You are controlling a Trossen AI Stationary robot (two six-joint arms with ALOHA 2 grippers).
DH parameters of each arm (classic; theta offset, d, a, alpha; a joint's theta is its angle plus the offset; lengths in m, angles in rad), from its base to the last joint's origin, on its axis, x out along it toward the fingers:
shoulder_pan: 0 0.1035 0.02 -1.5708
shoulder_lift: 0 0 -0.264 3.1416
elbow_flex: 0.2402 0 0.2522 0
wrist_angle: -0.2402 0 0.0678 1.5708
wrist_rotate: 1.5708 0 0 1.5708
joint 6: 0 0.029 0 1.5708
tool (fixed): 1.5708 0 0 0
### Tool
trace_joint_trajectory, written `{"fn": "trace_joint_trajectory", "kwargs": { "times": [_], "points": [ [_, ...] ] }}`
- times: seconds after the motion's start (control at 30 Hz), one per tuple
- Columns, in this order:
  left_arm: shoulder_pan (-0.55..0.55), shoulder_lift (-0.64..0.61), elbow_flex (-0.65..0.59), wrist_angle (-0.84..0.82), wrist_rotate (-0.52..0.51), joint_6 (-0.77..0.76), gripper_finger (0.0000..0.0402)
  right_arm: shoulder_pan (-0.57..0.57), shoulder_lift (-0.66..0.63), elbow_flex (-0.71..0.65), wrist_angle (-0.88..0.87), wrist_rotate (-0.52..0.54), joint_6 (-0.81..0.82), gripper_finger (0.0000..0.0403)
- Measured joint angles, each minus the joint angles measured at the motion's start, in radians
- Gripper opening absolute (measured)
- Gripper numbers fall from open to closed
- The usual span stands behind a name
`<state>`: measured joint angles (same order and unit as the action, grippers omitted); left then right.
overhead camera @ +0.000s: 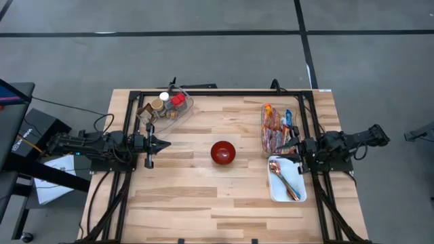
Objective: Pick & Place Food Item
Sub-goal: Return to Home Position
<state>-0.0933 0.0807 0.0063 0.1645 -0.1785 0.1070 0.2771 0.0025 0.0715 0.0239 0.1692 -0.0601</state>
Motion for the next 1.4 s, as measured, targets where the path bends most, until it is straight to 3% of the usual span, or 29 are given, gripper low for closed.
{"fn": "trace_joint_trajectory", "kwargs": {
  "times": [0.2,0.6,0.77,0.9,1.07,1.4],
  "points": [
    [0.0,0.002,0.0,0.0,0.0,0.0,0.0001,-0.011,-0.001,-0.024,-0.009,-0.01,0.0,0.0111],
    [0.0,0.032,0.0,0.0,-0.001,0.0,0.0001,-0.144,0.006,-0.054,-0.016,-0.059,0.033,0.0111],
    [0.0,0.043,0.0,-0.002,0.0,0.0,0.0001,-0.188,0.011,-0.054,-0.011,-0.013,0.015,0.0111],
    [0.0,0.046,0.0,0.0,0.0,0.0,0.0001,-0.221,0.011,-0.054,-0.011,-0.011,0.113,0.0111],
    [0.0,0.046,0.0,0.0,0.0,0.0,0.0001,-0.229,0.011,-0.054,-0.012,-0.012,0.218,0.0111],
    [0.0,0.046,0.0,0.0,0.0,0.0,0.0001,-0.229,0.011,-0.054,-0.013,-0.012,0.218,0.0111]
  ]
}}
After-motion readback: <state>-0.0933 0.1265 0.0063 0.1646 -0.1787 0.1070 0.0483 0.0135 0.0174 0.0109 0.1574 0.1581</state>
